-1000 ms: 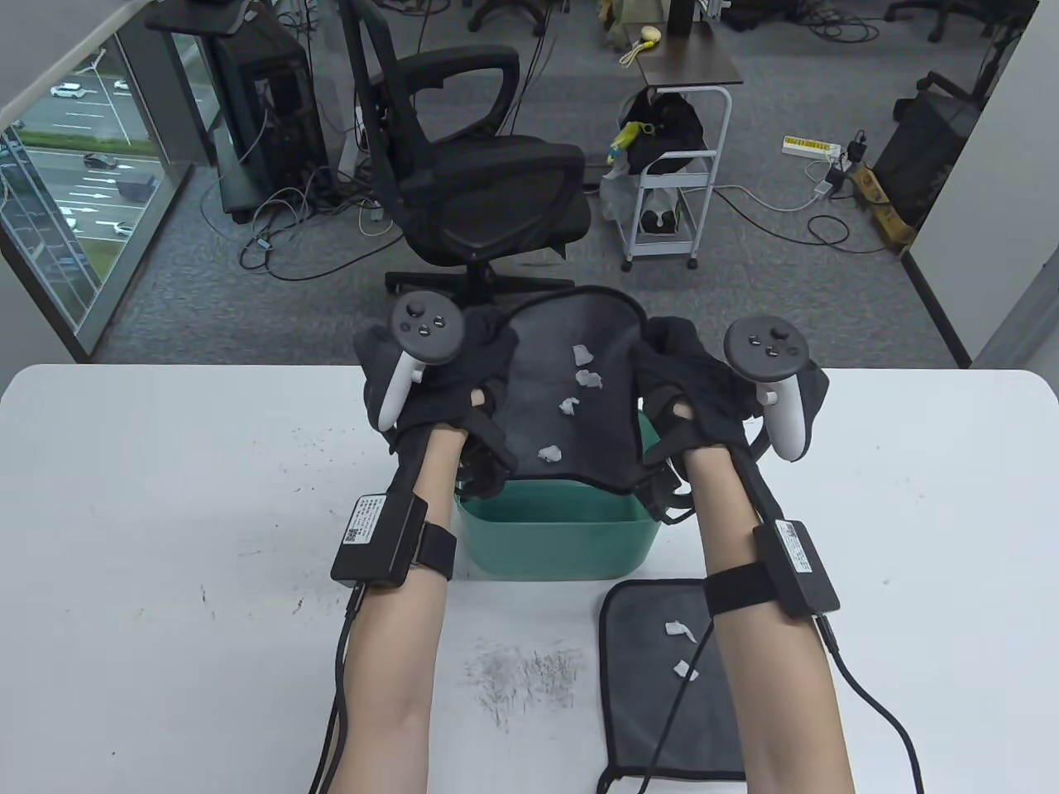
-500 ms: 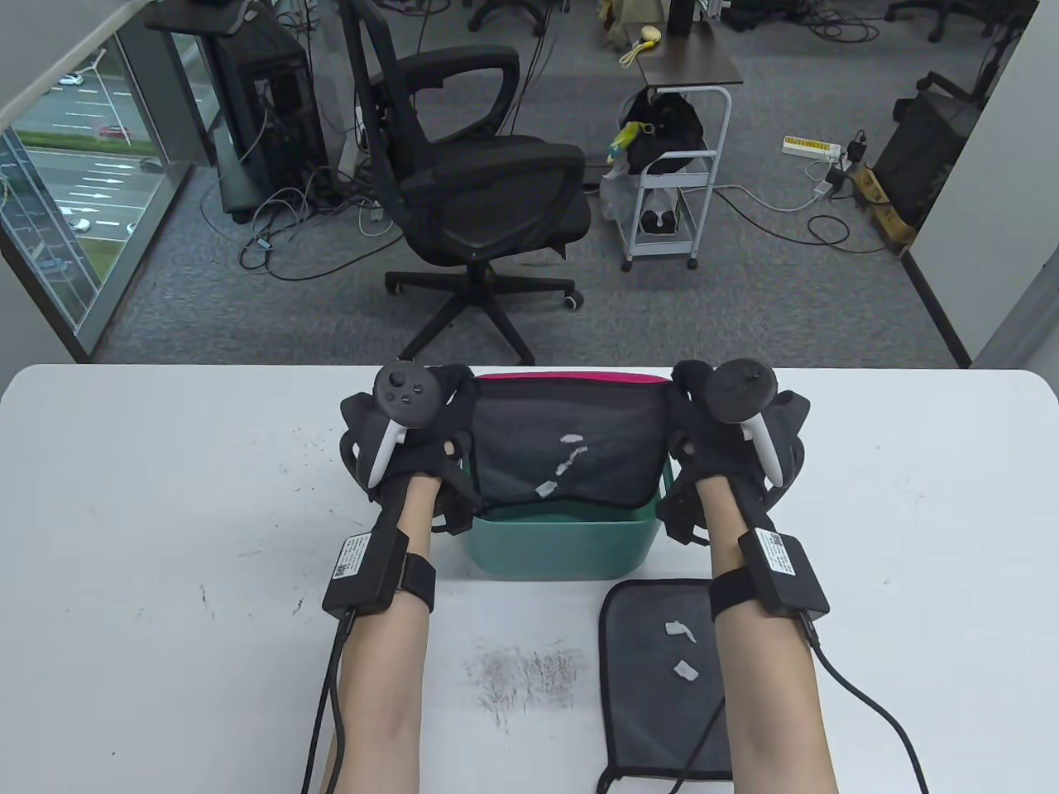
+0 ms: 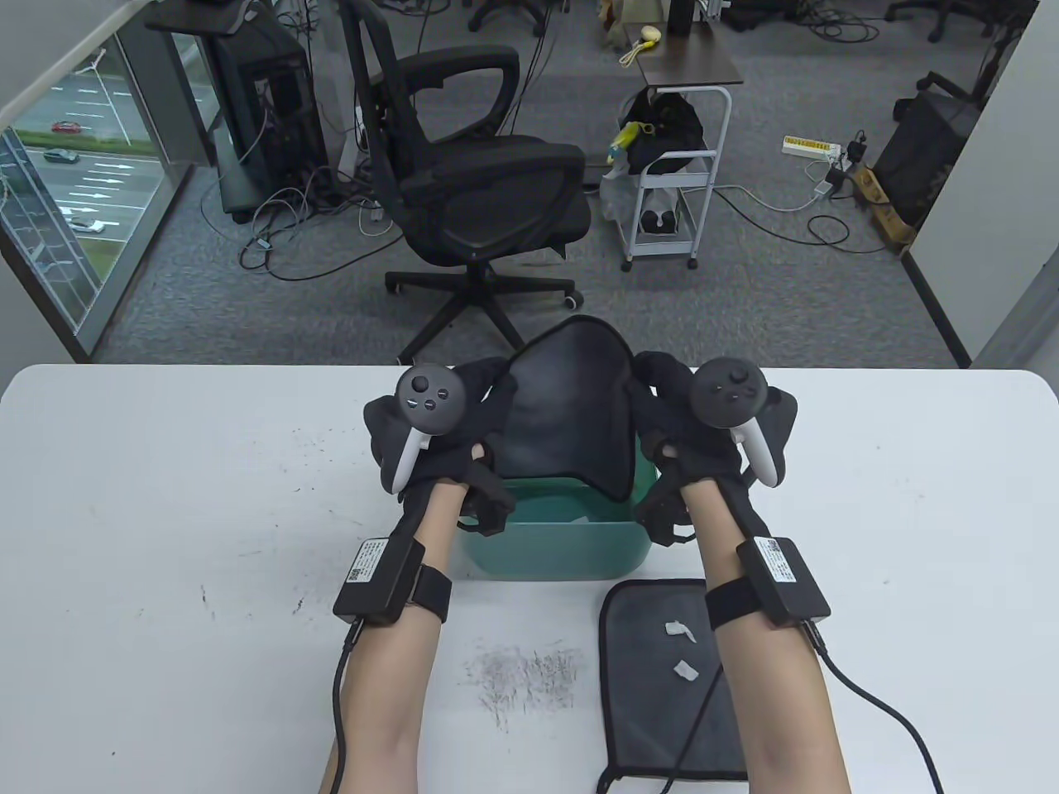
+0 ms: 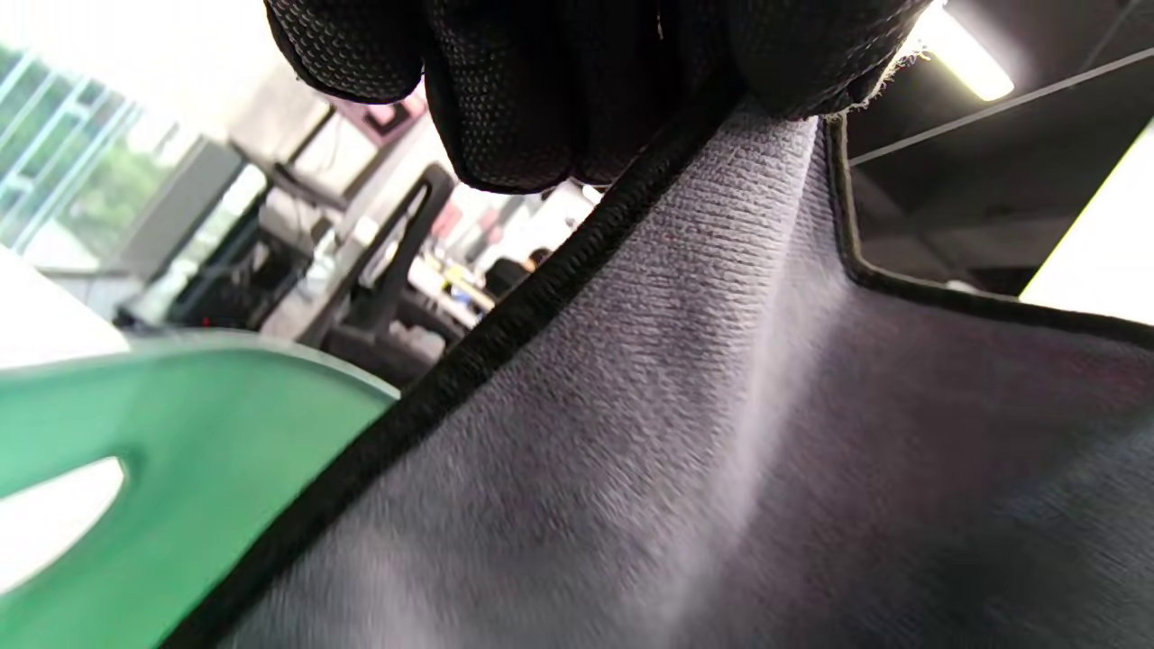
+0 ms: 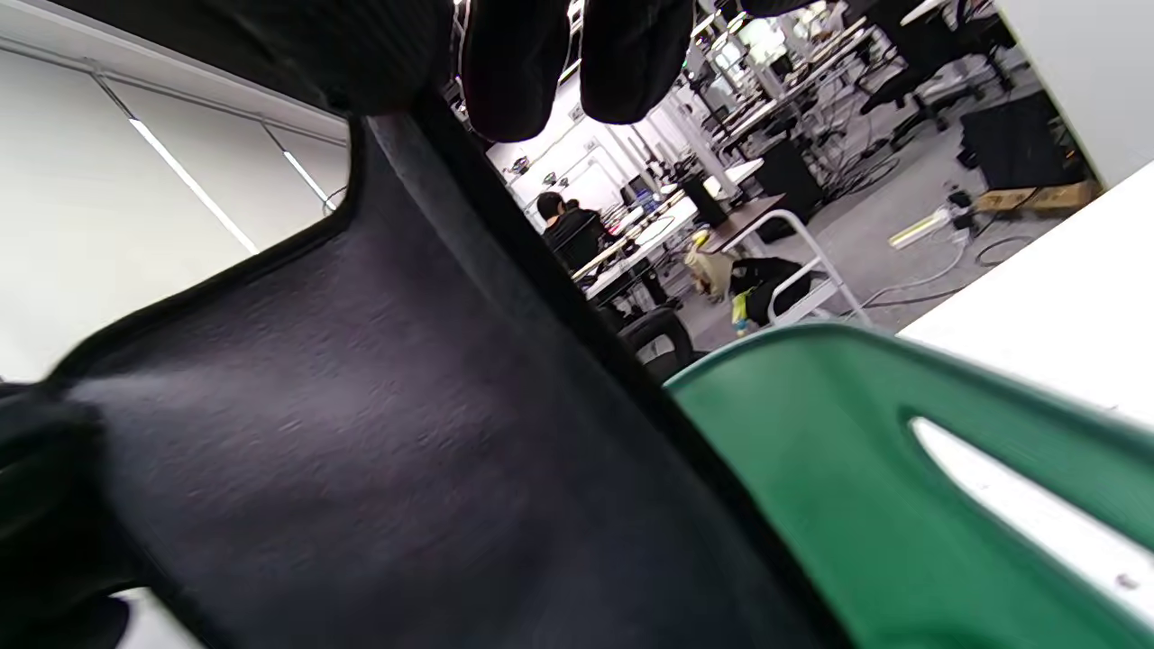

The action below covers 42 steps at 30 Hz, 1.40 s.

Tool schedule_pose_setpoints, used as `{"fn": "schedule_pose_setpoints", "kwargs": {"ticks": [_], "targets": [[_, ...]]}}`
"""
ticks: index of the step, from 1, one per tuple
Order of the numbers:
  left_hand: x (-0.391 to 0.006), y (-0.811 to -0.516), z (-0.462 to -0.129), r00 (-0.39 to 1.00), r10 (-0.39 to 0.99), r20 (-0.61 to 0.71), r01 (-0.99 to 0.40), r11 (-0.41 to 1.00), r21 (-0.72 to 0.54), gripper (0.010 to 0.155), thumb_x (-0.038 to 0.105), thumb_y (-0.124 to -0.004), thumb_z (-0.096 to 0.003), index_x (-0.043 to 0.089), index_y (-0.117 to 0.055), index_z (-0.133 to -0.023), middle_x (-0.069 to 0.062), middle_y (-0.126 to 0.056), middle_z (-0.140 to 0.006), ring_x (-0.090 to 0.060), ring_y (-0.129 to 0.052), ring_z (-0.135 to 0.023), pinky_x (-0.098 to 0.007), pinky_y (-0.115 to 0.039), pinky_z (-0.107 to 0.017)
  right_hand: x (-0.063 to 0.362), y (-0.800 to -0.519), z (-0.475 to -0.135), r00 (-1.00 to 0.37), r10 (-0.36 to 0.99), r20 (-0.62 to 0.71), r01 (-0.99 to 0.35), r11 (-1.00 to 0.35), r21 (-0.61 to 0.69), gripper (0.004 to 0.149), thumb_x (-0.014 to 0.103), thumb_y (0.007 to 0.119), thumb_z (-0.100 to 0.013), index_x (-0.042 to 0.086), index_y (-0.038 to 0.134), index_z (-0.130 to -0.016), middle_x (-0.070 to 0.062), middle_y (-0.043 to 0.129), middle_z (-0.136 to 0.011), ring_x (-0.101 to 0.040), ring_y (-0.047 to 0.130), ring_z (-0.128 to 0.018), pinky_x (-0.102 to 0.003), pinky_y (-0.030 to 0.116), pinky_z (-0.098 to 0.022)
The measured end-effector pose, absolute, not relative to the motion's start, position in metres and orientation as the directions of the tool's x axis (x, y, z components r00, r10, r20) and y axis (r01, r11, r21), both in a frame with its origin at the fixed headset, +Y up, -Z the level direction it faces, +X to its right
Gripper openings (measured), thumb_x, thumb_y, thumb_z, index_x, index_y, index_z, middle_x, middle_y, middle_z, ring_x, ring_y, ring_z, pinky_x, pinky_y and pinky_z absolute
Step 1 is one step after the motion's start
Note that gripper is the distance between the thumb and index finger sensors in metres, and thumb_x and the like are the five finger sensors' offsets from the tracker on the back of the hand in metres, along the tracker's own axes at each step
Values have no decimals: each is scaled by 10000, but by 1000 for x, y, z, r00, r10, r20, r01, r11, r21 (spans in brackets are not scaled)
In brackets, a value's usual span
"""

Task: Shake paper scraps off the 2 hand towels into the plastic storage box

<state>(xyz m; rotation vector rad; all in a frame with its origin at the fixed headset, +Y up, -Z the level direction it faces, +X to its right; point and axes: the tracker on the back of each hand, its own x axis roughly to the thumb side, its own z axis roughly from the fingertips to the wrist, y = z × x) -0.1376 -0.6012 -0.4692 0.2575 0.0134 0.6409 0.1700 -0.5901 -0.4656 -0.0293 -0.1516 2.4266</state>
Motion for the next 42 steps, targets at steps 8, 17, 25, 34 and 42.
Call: {"fn": "schedule_pose_setpoints", "kwargs": {"ticks": [8,17,25,34,42], "targets": [[-161,-597,-461,835,544,84,-543,789,287,418,512,-750,-532,423,-814,-936,51,-923,-949,-185,-945,-840,-528,-733,-716,203,-600,-460,-735,676,-54,-656,-728,-200,367,382,817,-482,352,758,-843,-4,830,-945,-346,792,-910,-654,517,-709],[-167,-552,-424,803,555,217,-596,728,339,426,515,-750,-537,412,-800,-946,46,-901,-974,-195,-922,-873,-547,-712,-729,212,-561,-426,-662,742,108,-742,-627,-239,373,390,826,-476,346,760,-841,0,843,-929,-337,797,-907,-653,521,-710],[-198,-514,-369,805,516,294,-594,708,383,436,518,-739,-545,392,-802,-957,27,-903,-977,-210,-921,-869,-541,-718,-724,185,-524,-370,-695,657,293,-717,-664,-211,382,403,825,-479,322,767,-848,-1,858,-916,-335,810,-897,-647,536,-706],[-258,-546,-289,898,366,243,-436,815,383,437,521,-734,-553,386,-806,-962,21,-908,-980,-219,-922,-873,-545,-715,-727,131,-557,-308,-698,576,426,-652,-757,-44,386,418,819,-482,300,780,-848,-11,878,-896,-332,835,-873,-628,566,-699],[-304,-609,-221,889,418,186,-453,860,234,439,509,-735,-564,354,-827,-964,-10,-923,-973,-246,-932,-858,-556,-715,-716,81,-636,-261,-591,662,460,-602,-742,295,384,415,815,-489,277,791,-846,-33,884,-889,-341,853,-847,-611,595,-685]]}}
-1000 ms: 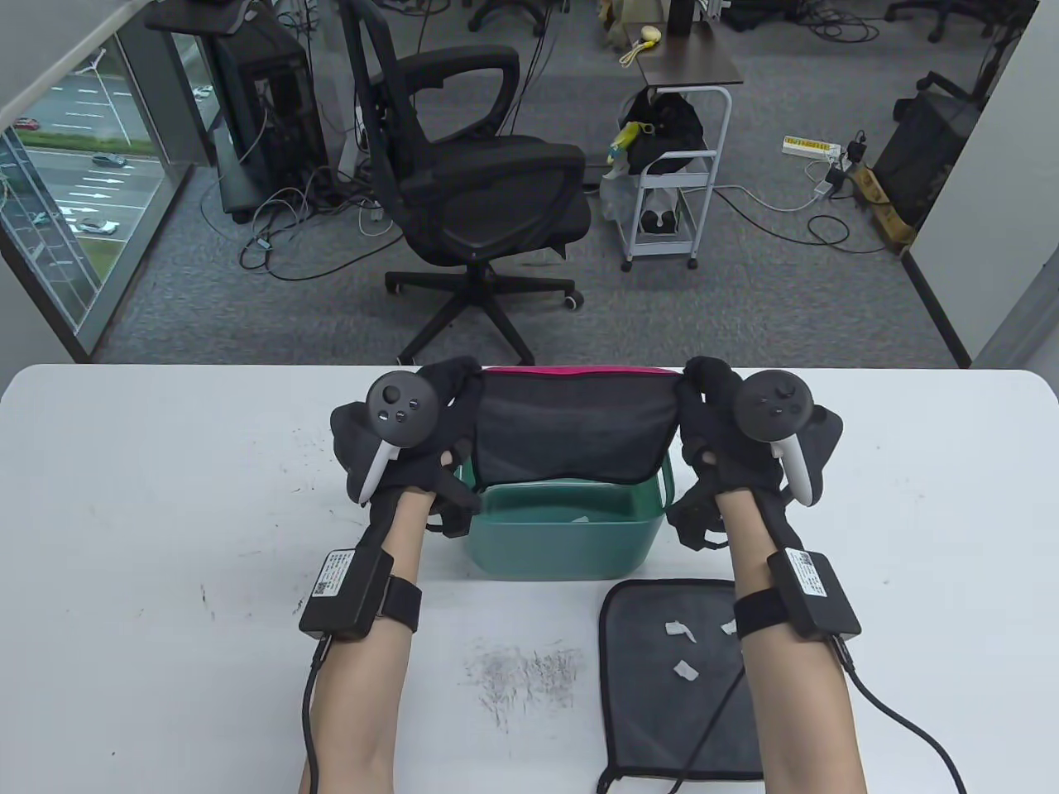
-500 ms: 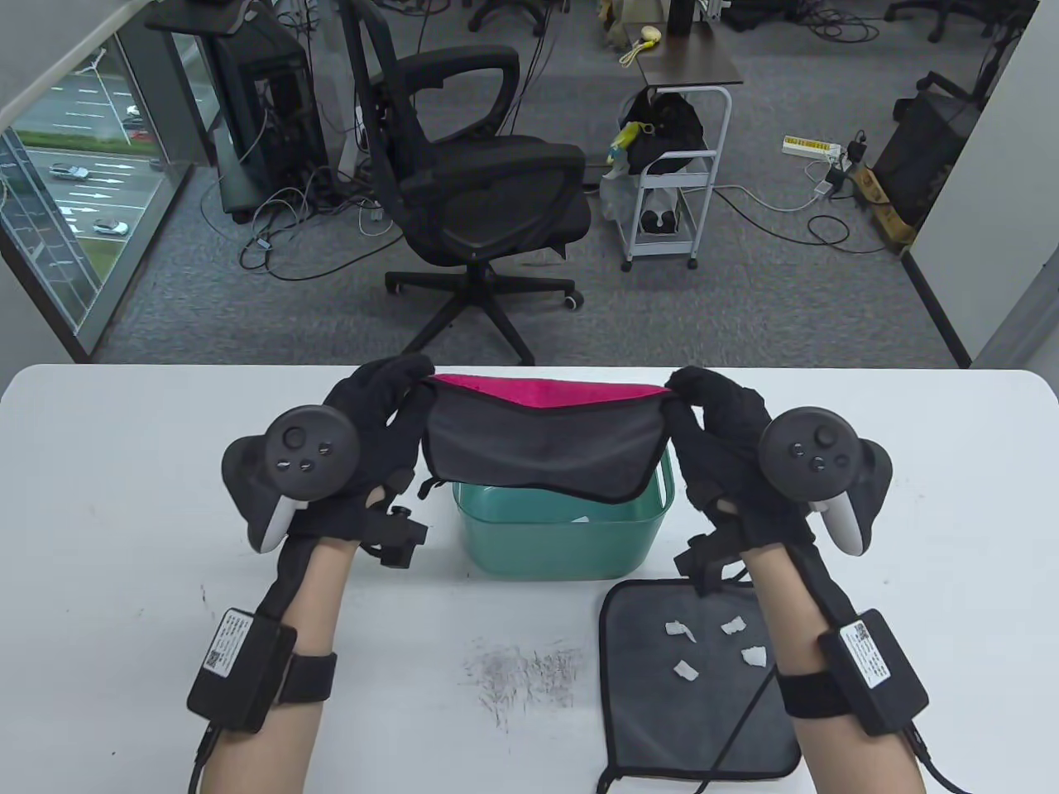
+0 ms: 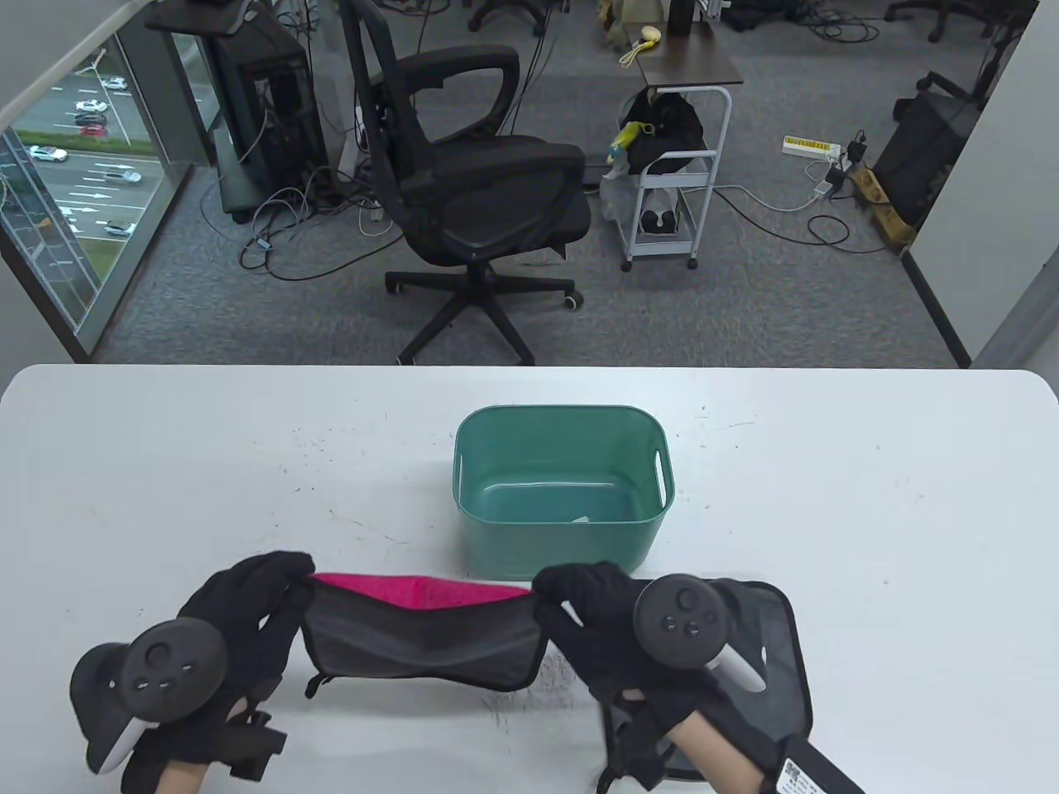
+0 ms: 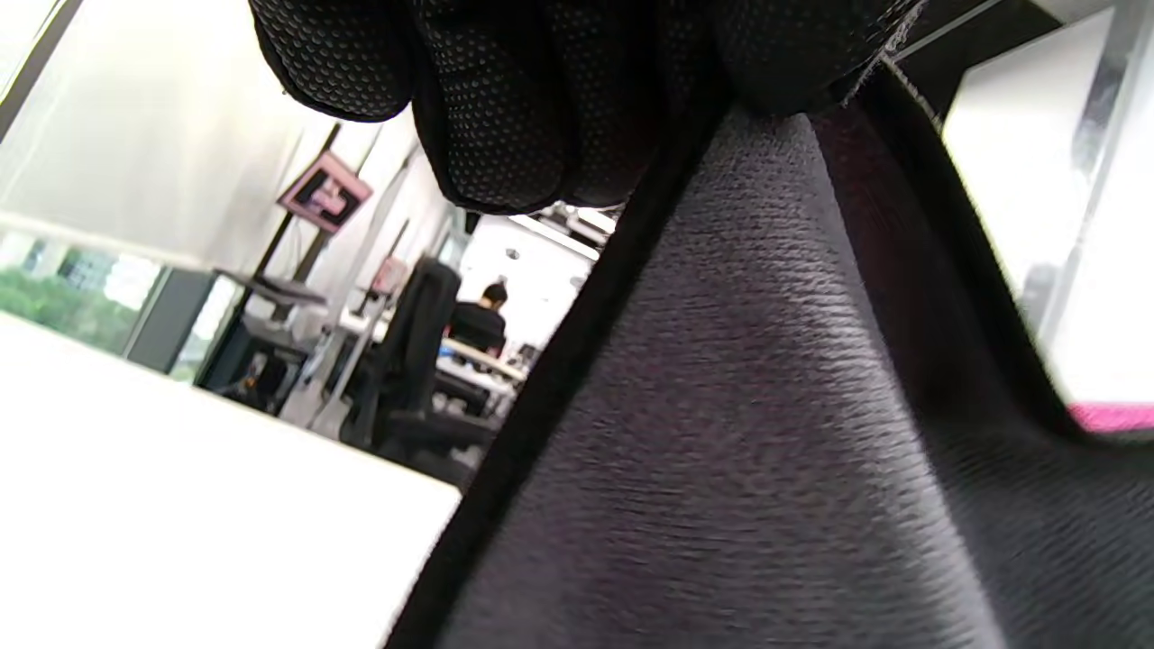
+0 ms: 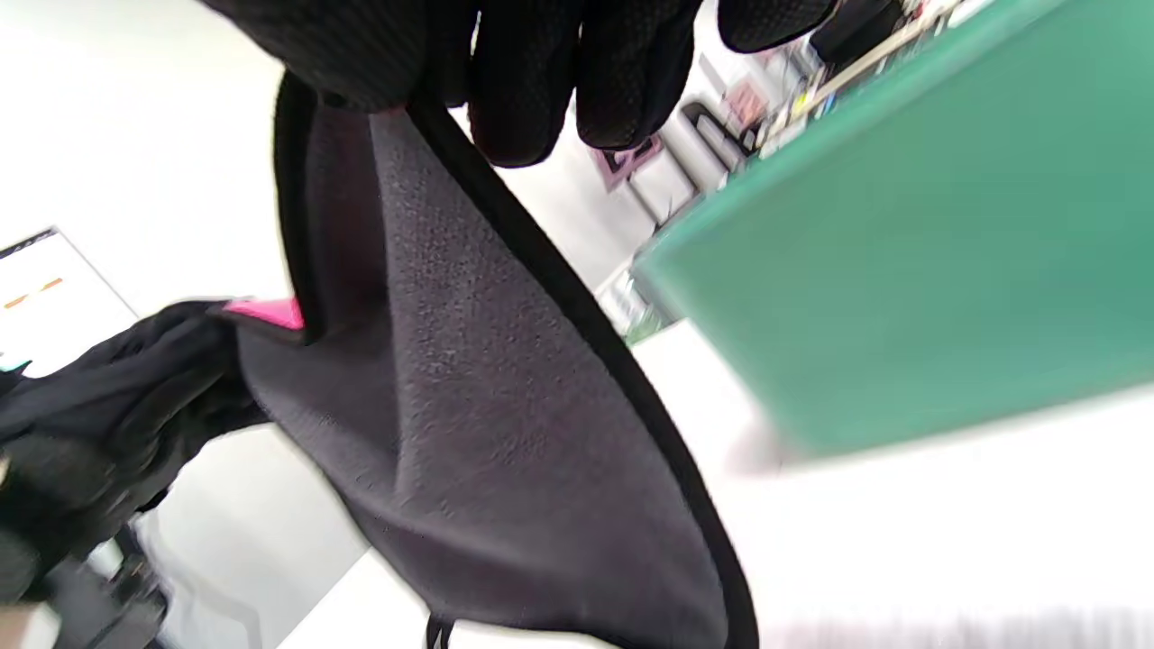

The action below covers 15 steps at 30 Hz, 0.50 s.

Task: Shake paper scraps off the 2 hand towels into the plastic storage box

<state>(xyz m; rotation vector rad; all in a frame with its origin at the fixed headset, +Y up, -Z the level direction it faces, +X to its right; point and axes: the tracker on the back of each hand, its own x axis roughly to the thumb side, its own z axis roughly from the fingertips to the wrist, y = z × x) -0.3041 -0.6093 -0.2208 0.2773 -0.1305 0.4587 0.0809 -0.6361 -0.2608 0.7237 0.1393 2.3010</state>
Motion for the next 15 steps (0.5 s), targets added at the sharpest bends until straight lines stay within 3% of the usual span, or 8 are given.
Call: {"fn": "schedule_pose_setpoints", "kwargs": {"ticks": [4,7,13,15], "targets": [[-316,-623,-195,907,400,129,-419,882,214,441,512,-730,-570,347,-831,-966,-18,-938,-964,-251,-944,-847,-557,-725,-707,66,-657,-246,-583,698,417,-564,-717,410,382,422,808,-495,281,787,-849,-29,882,-891,-335,854,-846,-602,606,-681],[-323,-638,-197,932,357,63,-362,923,132,446,513,-726,-570,338,-849,-962,-28,-955,-961,-260,-958,-842,-564,-734,-699,57,-676,-253,-629,698,343,-553,-711,435,381,419,803,-501,280,776,-855,-32,865,-908,-336,850,-848,-599,606,-681],[-326,-691,-259,949,295,-109,-309,937,-164,448,519,-700,-584,347,-812,-982,-18,-914,-992,-257,-921,-876,-559,-704,-724,37,-727,-299,-789,599,139,-480,-740,471,382,420,797,-503,277,770,-856,-35,859,-908,-336,844,-850,-596,604,-680],[-327,-703,-282,951,262,-165,-292,937,-193,448,523,-693,-580,357,-799,-982,-12,-905,-996,-248,-916,-881,-555,-701,-727,31,-739,-316,-825,559,83,-474,-765,436,383,418,797,-501,275,769,-856,-32,861,-905,-336,844,-848,-595,603,-680]]}}
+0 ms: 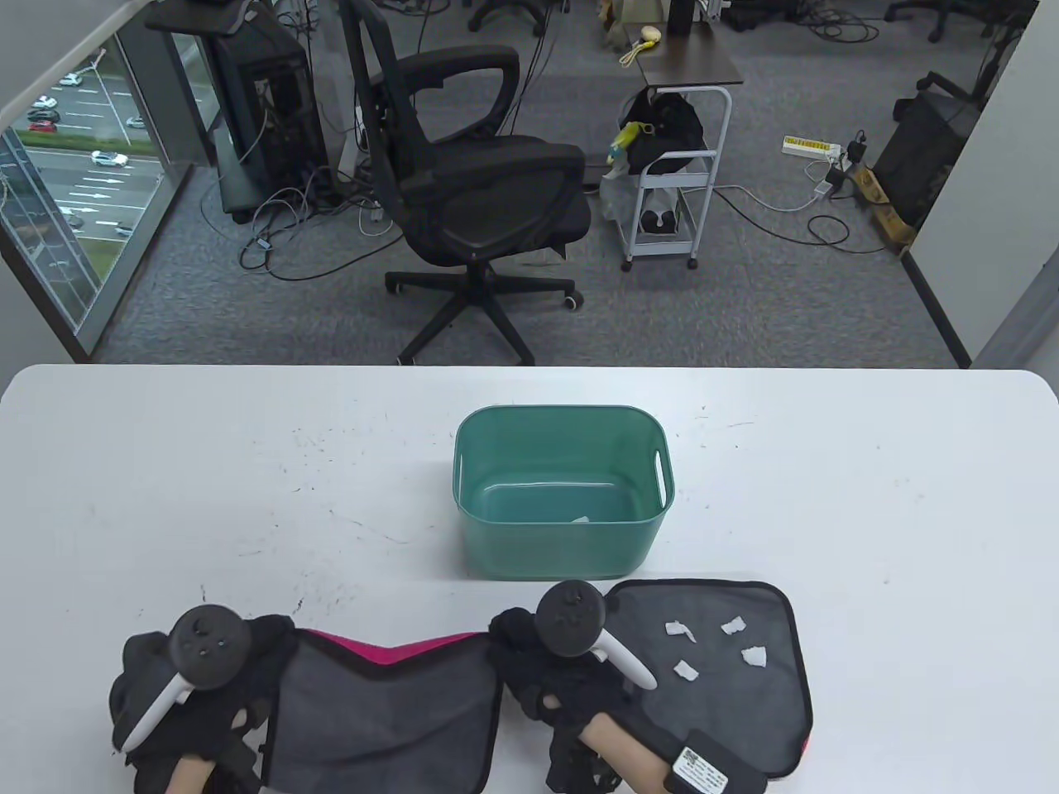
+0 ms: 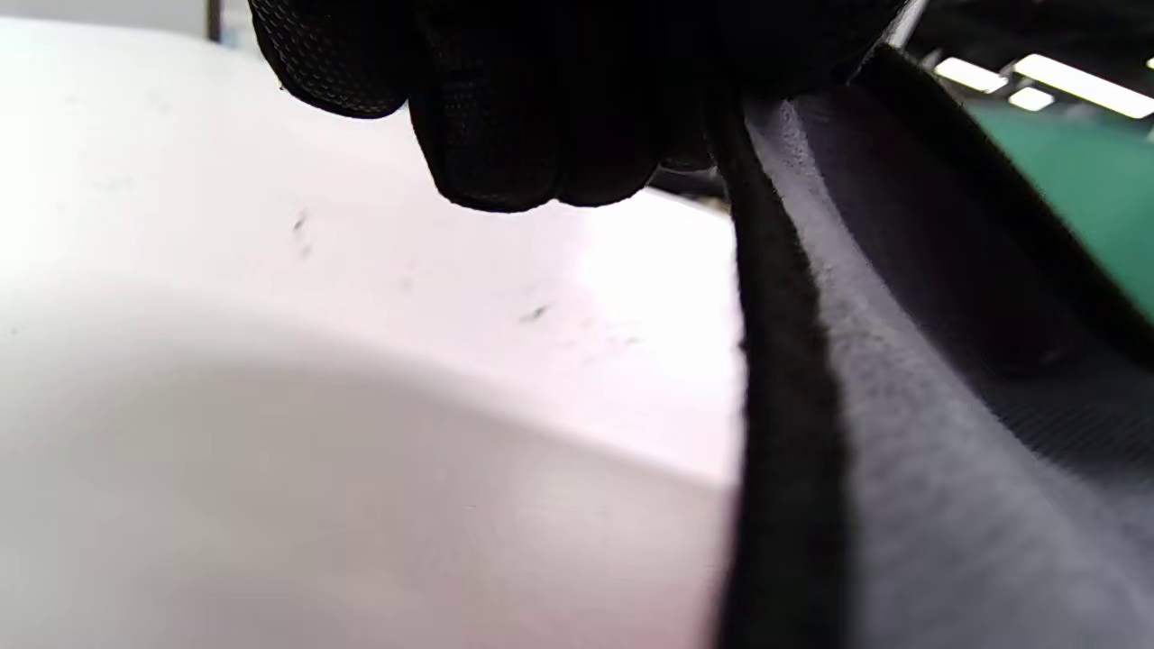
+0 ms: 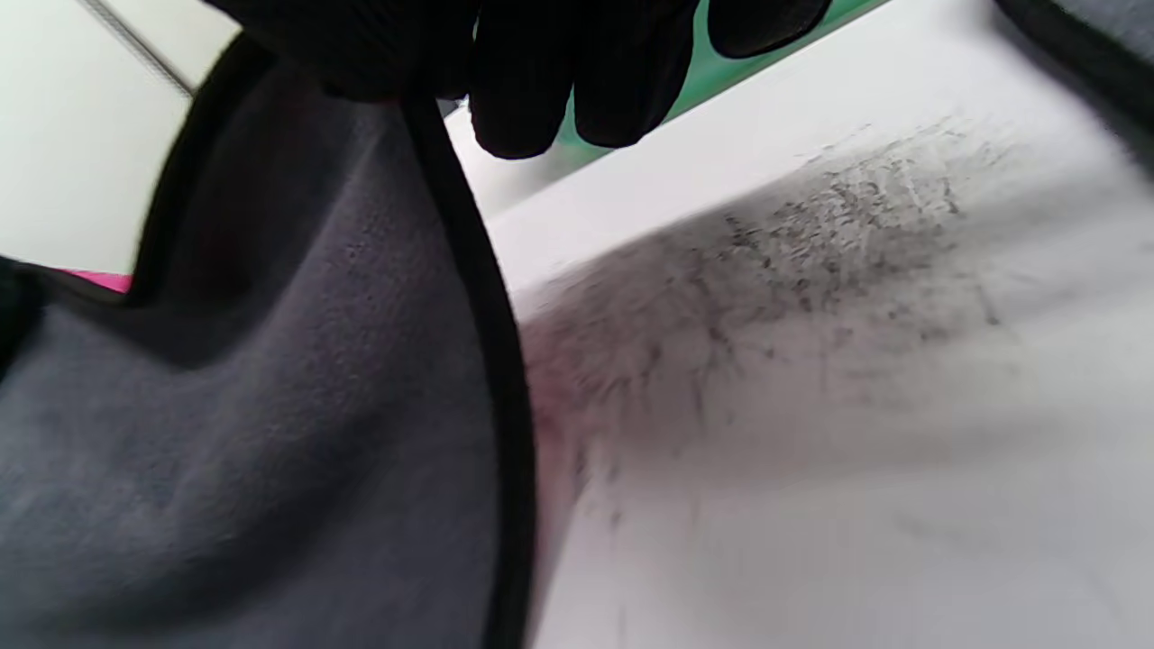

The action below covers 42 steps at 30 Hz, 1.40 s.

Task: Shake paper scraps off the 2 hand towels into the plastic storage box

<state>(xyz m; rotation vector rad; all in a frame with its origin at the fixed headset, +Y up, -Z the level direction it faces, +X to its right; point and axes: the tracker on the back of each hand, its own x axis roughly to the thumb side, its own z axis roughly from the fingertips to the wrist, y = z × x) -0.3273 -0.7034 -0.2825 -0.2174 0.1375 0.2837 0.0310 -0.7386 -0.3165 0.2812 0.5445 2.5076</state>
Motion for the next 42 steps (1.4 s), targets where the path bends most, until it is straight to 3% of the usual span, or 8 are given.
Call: {"fn": "schedule_pose_setpoints", "kwargs": {"ticks": [4,9,17,23,29,35,39,42], "targets": [[-328,-725,-320,926,285,-249,-334,925,-181,448,519,-700,-569,358,-804,-973,-15,-903,-993,-254,-909,-881,-557,-692,-729,22,-752,-332,-875,481,49,-432,-824,367,385,425,794,-499,278,770,-854,-28,868,-897,-331,853,-840,-591,608,-678],[-326,-750,-341,936,186,-300,-258,941,-219,450,529,-695,-565,370,-803,-972,-9,-904,-994,-243,-907,-888,-549,-694,-734,8,-762,-334,-933,354,61,-324,-903,282,385,436,794,-496,282,781,-848,-21,888,-880,-323,875,-823,-585,622,-674],[-326,-762,-345,926,178,-334,-252,948,-193,455,536,-694,-561,367,-808,-968,-8,-920,-966,-230,-909,-857,-537,-700,-729,-7,-769,-337,-981,180,69,-166,-972,165,389,451,792,-492,287,786,-845,-12,905,-869,-314,895,-811,-580,634,-671],[-329,-757,-339,924,168,-345,-279,912,-303,606,569,-690,-559,308,-653,-1105,-46,-829,-1066,-265,-829,-957,-562,-664,-747,-2,-768,-332,-970,223,92,-198,-954,227,520,482,775,-494,263,701,-960,-37,858,-927,-337,863,-841,-586,618,-677],[-336,-740,-317,928,158,-338,-274,904,-328,679,592,-662,-561,299,-547,-1163,-86,-750,-1140,-332,-786,-1006,-585,-641,-755,11,-747,-307,-955,204,214,-161,-966,202,570,493,762,-496,255,659,-1003,-48,818,-968,-345,829,-874,-590,604,-686],[-336,-692,-279,930,261,-258,-305,941,-146,664,585,-663,-561,296,-573,-1152,-93,-753,-1141,-347,-791,-1007,-591,-646,-748,52,-716,-278,-893,309,325,-240,-942,236,555,490,758,-499,262,675,-998,-58,813,-976,-356,820,-881,-594,598,-689],[-310,-664,-260,942,310,-129,-318,947,-47,664,582,-667,-560,291,-579,-1151,-96,-755,-1143,-352,-792,-1009,-595,-644,-749,90,-692,-265,-866,377,329,-326,-924,201,558,477,766,-498,255,675,-1002,-71,801,-989,-374,804,-893,-607,578,-697],[-269,-650,-252,937,347,21,-347,938,-6,667,582,-669,-558,293,-574,-1152,-95,-745,-1150,-353,-782,-1019,-600,-634,-754,131,-675,-262,-878,366,308,-354,-930,96,566,477,769,-499,261,665,-1011,-78,776,-1013,-387,779,-914,-615,561,-705]]}}
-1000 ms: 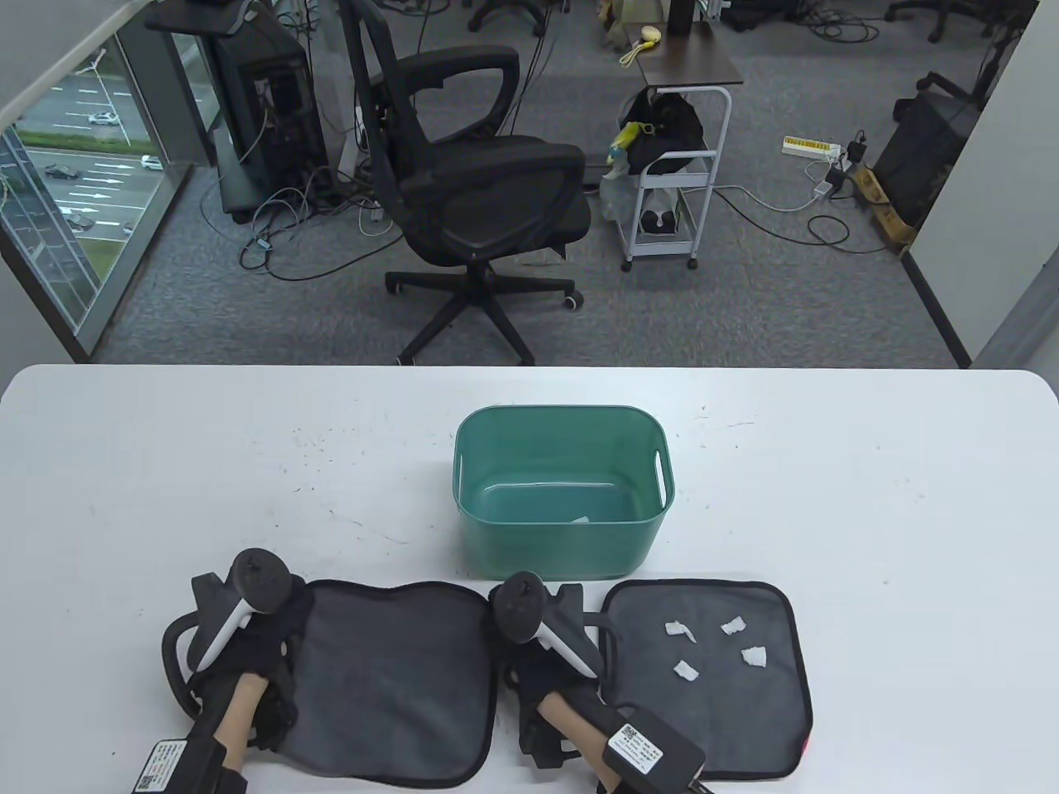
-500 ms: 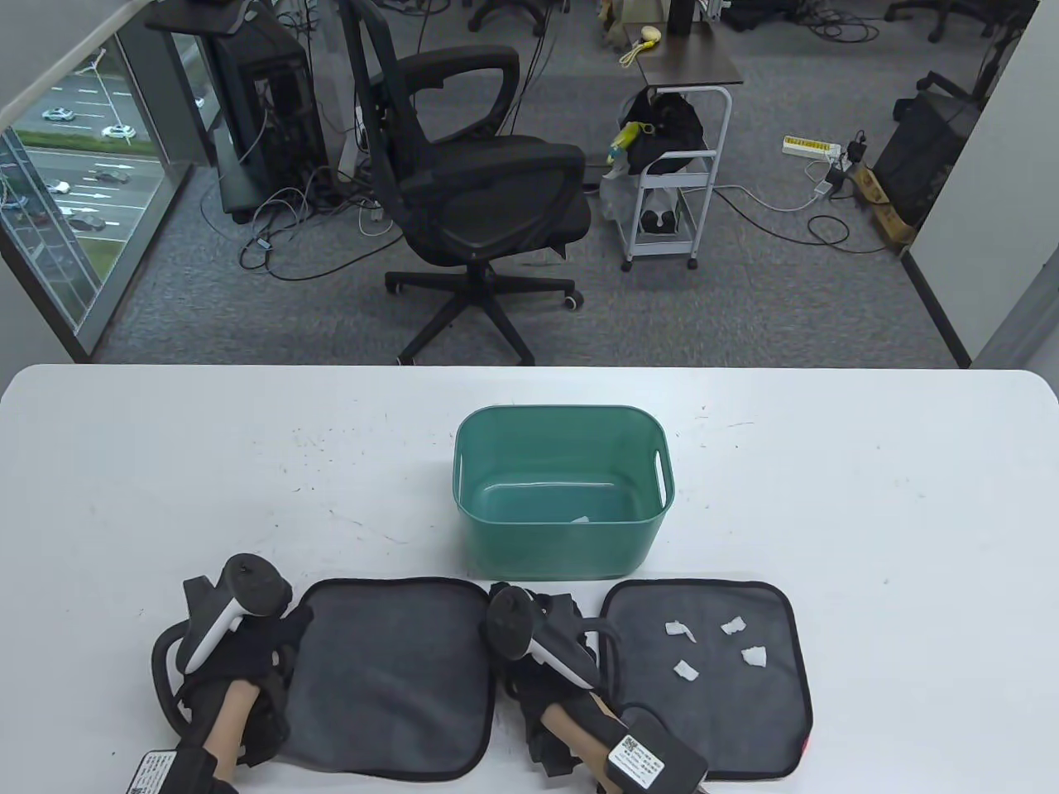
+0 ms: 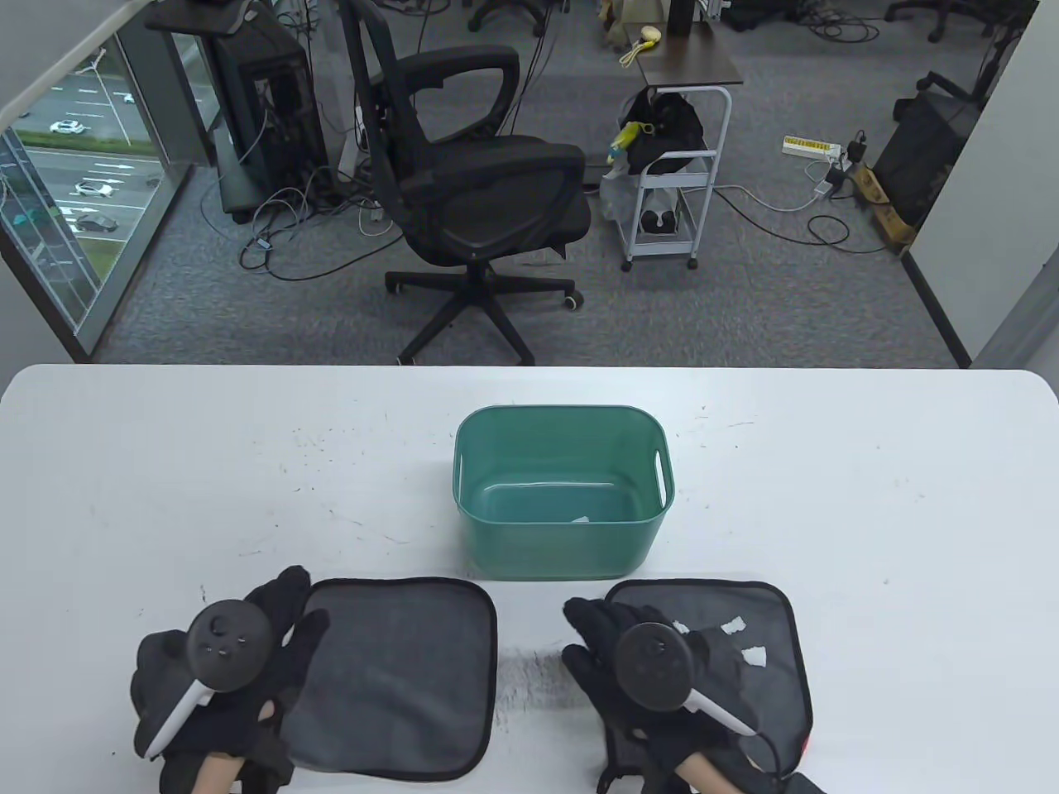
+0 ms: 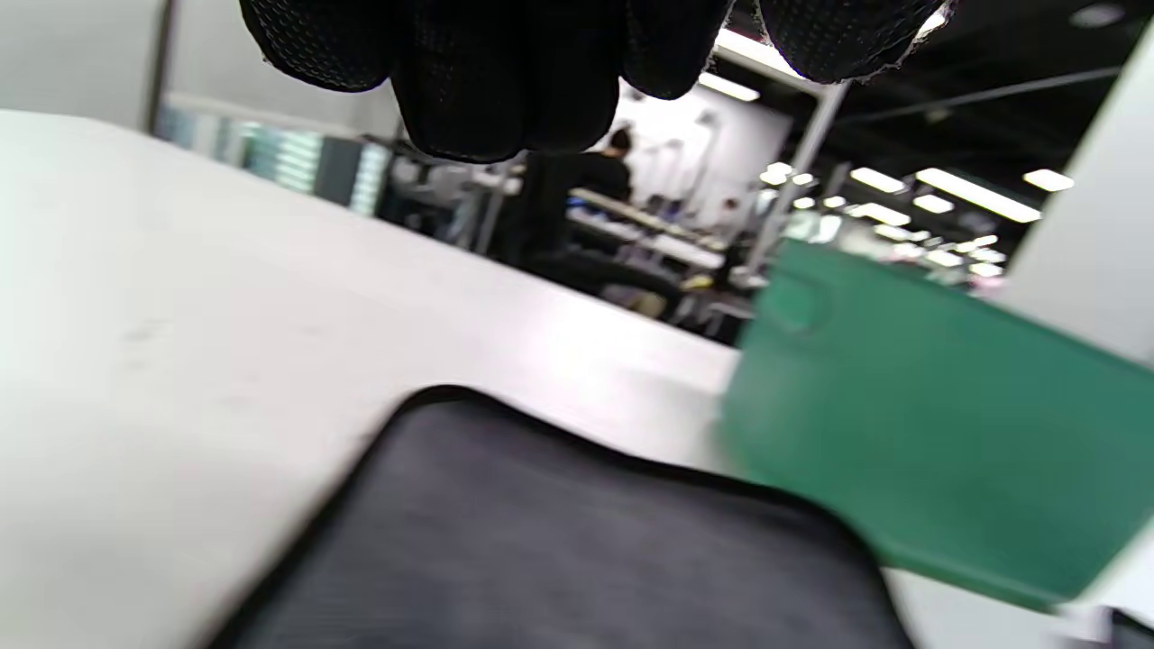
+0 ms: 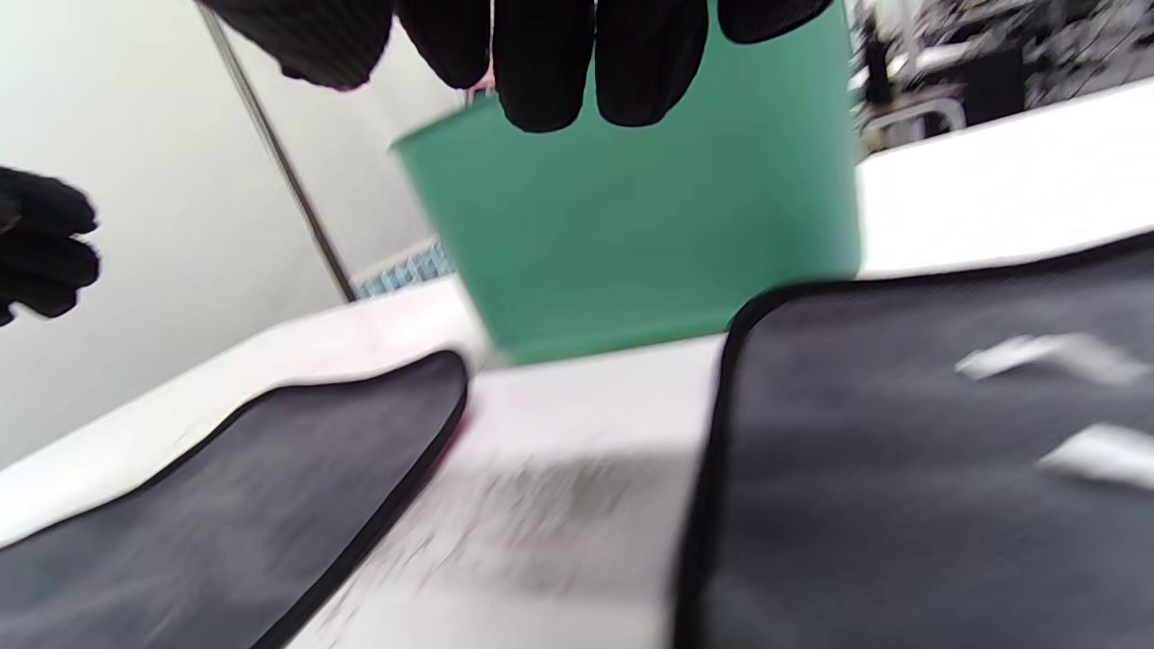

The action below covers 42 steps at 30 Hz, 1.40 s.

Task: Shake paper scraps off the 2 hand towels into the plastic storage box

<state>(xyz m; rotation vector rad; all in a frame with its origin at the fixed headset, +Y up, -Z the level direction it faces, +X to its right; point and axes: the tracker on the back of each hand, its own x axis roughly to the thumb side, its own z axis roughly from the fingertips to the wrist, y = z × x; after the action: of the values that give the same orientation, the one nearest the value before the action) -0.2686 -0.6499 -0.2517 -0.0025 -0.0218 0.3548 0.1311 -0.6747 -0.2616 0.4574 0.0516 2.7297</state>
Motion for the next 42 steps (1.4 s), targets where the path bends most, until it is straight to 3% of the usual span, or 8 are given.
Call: {"fn": "schedule_pose_setpoints", "kwargs": {"ticks": [3,8,11,17,22,27,31,42], "targets": [[-222,-645,-249,927,346,148,-351,937,8,672,583,-674,-557,295,-569,-1154,-98,-727,-1163,-360,-762,-1034,-612,-615,-762,174,-664,-264,-932,288,222,-303,-952,-38,574,479,770,-499,267,653,-1020,-78,748,-1038,-400,748,-940,-625,539,-715],[-147,-652,-260,902,329,281,-329,943,-47,679,591,-671,-558,306,-545,-1162,-88,-710,-1173,-353,-749,-1046,-608,-612,-769,241,-664,-275,-984,176,22,-177,-975,-131,593,489,766,-500,281,621,-1036,-73,691,-1079,-411,689,-982,-638,505,-731],[-103,-668,-275,899,316,302,-295,948,-116,684,595,-668,-560,305,-535,-1165,-87,-699,-1178,-352,-740,-1051,-606,-608,-772,282,-684,-289,-984,155,-92,-147,-985,-87,603,491,763,-502,283,600,-1044,-68,660,-1095,-410,662,-998,-639,492,-736],[-37,-710,-301,925,266,271,-203,950,-239,686,595,-665,-562,303,-524,-1167,-79,-692,-1181,-344,-735,-1055,-598,-612,-774,324,-736,-311,-958,229,-175,-250,-962,107,620,491,758,-502,282,568,-1054,-72,615,-1112,-413,647,-1002,-635,487,-738],[-11,-735,-317,953,228,202,-165,944,-285,668,578,-666,-567,305,-535,-1162,-75,-697,-1176,-340,-740,-1052,-593,-618,-772,337,-762,-318,-923,347,-163,-377,-900,218,629,485,754,-501,267,558,-1057,-95,585,-1120,-415,685,-977,-627,517,-726],[5,-751,-327,984,135,117,-97,954,-285,666,569,-674,-567,284,-551,-1157,-72,-726,-1156,-331,-771,-1027,-583,-636,-762,341,-774,-321,-920,350,-176,-386,-887,254,629,485,755,-500,251,570,-1054,-100,624,-1100,-394,728,-947,-613,545,-719],[14,-761,-330,990,61,131,-19,954,-300,669,568,-674,-566,280,-551,-1158,-67,-730,-1154,-327,-771,-1029,-584,-633,-765,340,-777,-322,-925,334,-184,-372,-894,249,618,481,761,-496,252,593,-1045,-92,642,-1087,-366,702,-946,-596,553,-718],[26,-771,-336,1000,10,1,-9,965,-262,647,558,-680,-568,259,-608,-1138,-37,-779,-1084,-298,-779,-974,-571,-646,-752,337,-783,-326,-922,310,-231,-363,-900,242,610,486,764,-496,249,617,-1039,-60,660,-1063,-329,655,-929,-570,543,-719]]}}
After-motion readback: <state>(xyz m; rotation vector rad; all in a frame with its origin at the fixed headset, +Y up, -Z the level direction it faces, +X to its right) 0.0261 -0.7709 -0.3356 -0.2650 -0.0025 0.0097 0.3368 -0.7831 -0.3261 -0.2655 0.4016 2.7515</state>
